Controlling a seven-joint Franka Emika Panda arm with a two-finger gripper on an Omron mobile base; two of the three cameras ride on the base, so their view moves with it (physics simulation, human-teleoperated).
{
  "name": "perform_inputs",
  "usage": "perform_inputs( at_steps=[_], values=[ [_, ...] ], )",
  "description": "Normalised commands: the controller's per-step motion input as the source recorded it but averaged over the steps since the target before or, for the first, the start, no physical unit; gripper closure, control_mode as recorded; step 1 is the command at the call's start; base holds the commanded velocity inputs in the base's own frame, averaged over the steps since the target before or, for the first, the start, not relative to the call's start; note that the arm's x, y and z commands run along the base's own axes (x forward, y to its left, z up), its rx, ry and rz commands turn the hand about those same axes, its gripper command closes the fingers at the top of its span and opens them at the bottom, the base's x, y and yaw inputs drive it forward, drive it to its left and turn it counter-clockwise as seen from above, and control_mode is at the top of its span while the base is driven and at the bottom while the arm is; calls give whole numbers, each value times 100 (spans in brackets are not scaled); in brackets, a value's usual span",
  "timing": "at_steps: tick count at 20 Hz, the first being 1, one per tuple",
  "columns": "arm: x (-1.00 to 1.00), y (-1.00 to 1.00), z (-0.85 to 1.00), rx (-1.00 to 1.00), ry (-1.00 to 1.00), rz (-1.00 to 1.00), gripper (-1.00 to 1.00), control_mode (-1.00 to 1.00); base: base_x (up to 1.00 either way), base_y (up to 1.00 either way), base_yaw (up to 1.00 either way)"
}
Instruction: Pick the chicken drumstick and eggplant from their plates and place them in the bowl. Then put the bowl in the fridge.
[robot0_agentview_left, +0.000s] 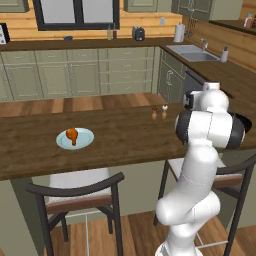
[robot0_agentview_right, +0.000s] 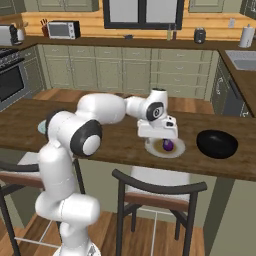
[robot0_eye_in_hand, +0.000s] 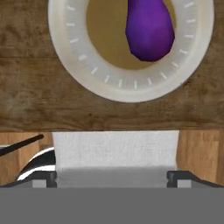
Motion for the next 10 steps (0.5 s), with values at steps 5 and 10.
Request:
perform_inputs(
  at_steps=[5, 10],
  values=[
    [68, -12, -43, 0, -3, 0, -100, -100, 0, 0, 0],
    [14, -32, -19, 0, -13, 0, -100, -100, 0, 0, 0]
  ],
)
